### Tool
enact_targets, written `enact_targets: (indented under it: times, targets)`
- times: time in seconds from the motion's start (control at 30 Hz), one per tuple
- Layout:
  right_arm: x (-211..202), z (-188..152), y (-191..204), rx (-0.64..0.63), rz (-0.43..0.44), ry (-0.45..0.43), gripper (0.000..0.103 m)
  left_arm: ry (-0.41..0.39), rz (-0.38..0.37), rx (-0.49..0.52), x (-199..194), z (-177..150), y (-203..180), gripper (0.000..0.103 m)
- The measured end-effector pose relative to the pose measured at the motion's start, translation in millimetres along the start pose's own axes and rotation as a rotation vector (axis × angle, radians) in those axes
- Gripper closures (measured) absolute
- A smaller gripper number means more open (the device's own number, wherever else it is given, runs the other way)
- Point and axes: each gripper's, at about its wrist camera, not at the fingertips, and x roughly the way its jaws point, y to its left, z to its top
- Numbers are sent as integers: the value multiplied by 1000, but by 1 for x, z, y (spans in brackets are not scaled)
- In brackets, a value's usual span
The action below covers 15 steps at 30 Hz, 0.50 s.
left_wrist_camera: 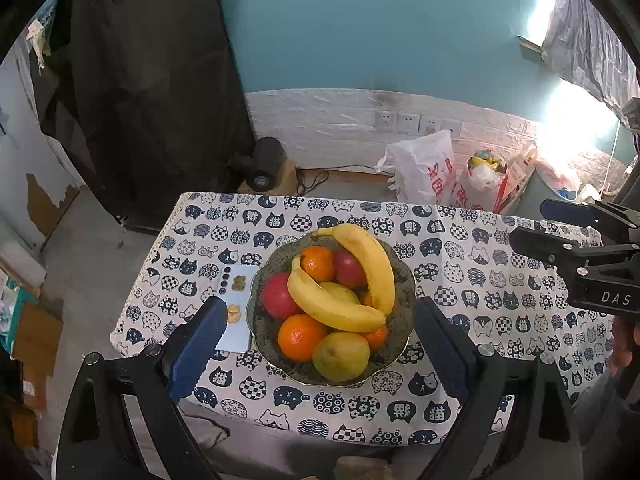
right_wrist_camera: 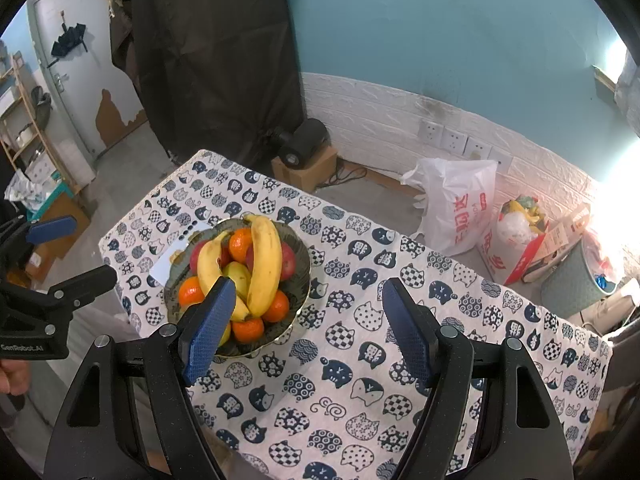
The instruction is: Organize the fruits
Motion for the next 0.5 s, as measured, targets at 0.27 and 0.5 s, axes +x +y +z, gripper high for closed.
enact_targets:
  times: [0.27, 0.5]
  targets:
    - [0, 0, 0, 0, 1, 1, 28, 3, 1, 0, 1, 0, 1, 8]
    - [0, 1, 0, 0, 0, 1, 28, 4, 6, -2, 2, 0, 2, 8]
